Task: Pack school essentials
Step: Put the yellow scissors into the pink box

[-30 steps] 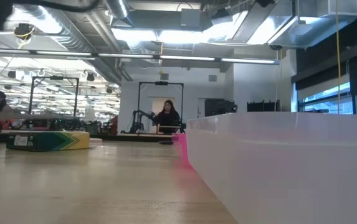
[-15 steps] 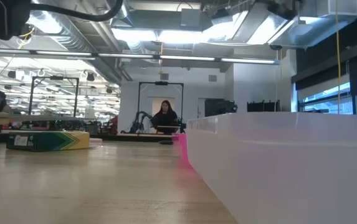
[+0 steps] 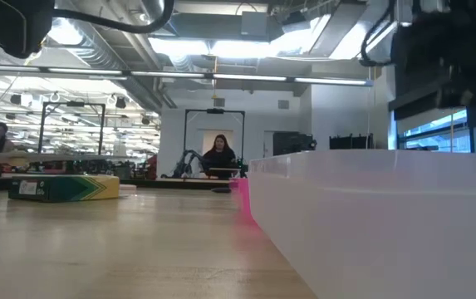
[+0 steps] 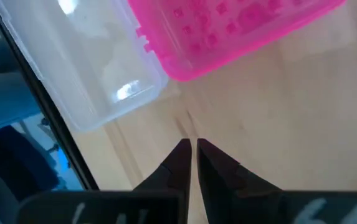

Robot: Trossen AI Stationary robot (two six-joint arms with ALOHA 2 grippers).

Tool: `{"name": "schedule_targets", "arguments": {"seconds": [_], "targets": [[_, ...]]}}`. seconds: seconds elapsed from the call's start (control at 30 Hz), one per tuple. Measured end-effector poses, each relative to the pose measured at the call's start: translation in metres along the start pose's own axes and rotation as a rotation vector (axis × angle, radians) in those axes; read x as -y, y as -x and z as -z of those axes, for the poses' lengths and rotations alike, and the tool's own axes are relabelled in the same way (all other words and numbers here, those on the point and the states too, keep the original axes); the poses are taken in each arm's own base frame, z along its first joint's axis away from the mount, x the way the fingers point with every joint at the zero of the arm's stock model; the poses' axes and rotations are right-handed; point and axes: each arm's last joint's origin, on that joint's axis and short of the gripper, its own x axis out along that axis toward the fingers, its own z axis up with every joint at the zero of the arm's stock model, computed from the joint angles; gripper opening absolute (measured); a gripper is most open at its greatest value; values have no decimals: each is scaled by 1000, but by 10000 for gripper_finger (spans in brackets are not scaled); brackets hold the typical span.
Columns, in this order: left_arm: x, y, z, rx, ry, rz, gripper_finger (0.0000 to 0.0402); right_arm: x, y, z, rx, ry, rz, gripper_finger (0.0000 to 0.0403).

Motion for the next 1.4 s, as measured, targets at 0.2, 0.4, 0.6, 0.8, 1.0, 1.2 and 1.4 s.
{"name": "schedule_targets", "arguments": {"seconds": [0.2, 0.4, 0.6, 0.8, 1.0, 1.2, 1.4], "targets": [[-2, 0, -2, 0, -7, -13, 3, 7, -30, 3, 58, -17, -93, 30], [-3, 8, -6, 2, -47, -6, 3, 6, -35, 6, 64, -9, -116, 30], [-11, 30, -18, 4, -56, -8, 2, -6, -23, -1, 103, 57, -143, 30], [-14, 52, -35, 45, -58, 60, 2, -14, -15, -3, 126, 79, -153, 30], [-12, 62, -52, 104, -120, 150, 3, -31, -3, -4, 146, 119, -191, 30], [-6, 66, -71, 172, -196, 255, 2, -55, 28, -4, 211, 154, -167, 30], [-2, 70, -88, 248, -270, 325, 2, -79, 66, 4, 278, 177, -118, 30]]}}
